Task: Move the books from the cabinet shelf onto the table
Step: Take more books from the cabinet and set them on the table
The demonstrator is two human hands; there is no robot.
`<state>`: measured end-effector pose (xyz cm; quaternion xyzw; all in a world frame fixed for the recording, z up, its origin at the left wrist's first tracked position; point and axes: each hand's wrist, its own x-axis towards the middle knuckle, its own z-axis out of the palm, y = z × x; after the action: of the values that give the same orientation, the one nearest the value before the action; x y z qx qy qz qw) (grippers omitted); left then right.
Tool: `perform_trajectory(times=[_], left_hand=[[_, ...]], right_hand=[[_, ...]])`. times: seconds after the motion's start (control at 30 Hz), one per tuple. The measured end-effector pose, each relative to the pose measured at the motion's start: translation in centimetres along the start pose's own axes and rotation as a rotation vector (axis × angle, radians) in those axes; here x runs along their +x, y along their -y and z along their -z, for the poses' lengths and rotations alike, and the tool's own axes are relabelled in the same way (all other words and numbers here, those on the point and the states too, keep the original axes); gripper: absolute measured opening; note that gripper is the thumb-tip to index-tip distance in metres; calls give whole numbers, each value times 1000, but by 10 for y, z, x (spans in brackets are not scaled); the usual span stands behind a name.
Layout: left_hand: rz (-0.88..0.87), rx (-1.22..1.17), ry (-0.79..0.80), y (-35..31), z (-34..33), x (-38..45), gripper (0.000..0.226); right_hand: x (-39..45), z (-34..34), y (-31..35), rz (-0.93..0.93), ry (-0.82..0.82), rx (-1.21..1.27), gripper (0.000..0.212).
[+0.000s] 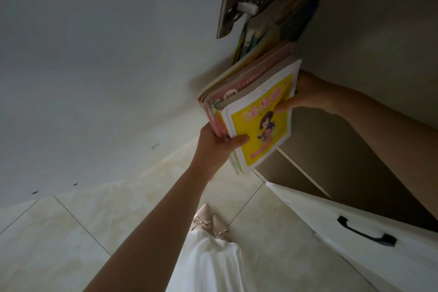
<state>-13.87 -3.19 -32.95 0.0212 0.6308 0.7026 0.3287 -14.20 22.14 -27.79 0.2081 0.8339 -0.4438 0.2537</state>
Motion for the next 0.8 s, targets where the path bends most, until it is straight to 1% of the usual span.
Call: perform_trajectory(times=[0.07, 0.13, 0.2, 0.27, 0.37, 0.4, 0.47, 0.53, 0.63, 0.7, 0.8], left_hand=[[97, -37, 52, 5, -1, -7, 50], [167, -87, 80, 10, -3, -13, 52], [209, -141, 89, 9, -6, -19, 53], [207, -185, 89, 2, -8, -29, 54], [213, -233, 79, -13, -9, -47, 62], [212, -250, 68, -18, -9, -54, 63], [214, -303, 28, -28, -10, -68, 62], [231, -351, -29, -35, -11, -84, 59], [278, -401, -169, -50, -13, -115, 55], [295, -368, -269, -64, -14, -142, 48], [234, -287, -337, -80, -11, -179, 51]], right_hand=[[-8, -2, -7, -8, 55, 64, 83], [-19, -5, -12, -5, 80, 137, 80], [-32, -13, -17, -7, 50, 258, 77], [-47, -22, -21, -30, -7, 347, 74], [-69, -35, -20, -42, -68, 363, 81], [-77, -39, -18, -43, -87, 359, 77], [-94, -48, -10, -36, -148, 374, 59], [-112, -57, 0, -25, -215, 397, 53], [-144, -64, 16, -7, -267, 408, 56], [-168, -69, 31, -7, -266, 384, 60], [-200, -80, 51, 29, -267, 370, 68]])
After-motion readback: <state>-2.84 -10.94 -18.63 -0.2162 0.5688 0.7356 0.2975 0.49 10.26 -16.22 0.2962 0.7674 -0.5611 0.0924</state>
